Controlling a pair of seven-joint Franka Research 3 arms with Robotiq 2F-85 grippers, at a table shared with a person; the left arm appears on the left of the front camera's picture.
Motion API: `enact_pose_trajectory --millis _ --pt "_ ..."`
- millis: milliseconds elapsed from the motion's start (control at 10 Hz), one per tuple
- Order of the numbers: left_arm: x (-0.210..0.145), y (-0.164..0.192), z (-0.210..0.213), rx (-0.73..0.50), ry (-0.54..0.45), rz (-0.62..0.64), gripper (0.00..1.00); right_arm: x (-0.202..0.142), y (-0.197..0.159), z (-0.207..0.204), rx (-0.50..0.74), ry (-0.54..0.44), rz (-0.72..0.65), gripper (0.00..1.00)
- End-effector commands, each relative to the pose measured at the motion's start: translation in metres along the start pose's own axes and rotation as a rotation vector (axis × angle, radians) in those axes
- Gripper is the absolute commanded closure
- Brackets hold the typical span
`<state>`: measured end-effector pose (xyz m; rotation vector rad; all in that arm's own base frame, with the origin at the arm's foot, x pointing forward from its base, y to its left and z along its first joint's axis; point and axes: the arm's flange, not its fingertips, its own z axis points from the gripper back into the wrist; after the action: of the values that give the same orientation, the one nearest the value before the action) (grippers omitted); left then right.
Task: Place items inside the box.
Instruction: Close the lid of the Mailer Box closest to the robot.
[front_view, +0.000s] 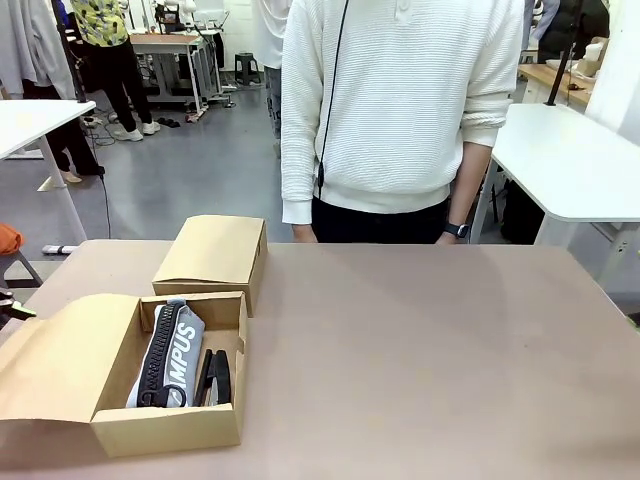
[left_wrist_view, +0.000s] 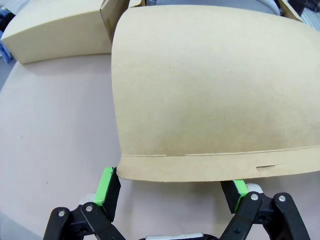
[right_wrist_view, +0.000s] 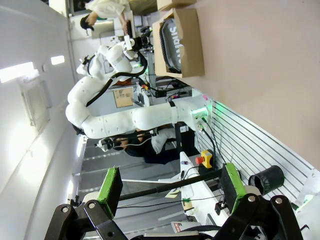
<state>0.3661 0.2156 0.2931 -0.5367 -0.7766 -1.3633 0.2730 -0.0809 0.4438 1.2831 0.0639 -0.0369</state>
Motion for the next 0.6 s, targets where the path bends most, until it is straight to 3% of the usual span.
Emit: enact_pose_trajectory --millis 0,500 --pt "0.003 -0.007 -0.009 -0.026 -0.010 -0.032 0.00 -0.001 0.005 0.002 0.011 0.000 -0.018 0.00" --pt "0.026 -0.022 -0.025 -0.064 -0.124 -0.064 0.00 -0.001 0.005 0.002 0.011 0.000 -0.018 0.00"
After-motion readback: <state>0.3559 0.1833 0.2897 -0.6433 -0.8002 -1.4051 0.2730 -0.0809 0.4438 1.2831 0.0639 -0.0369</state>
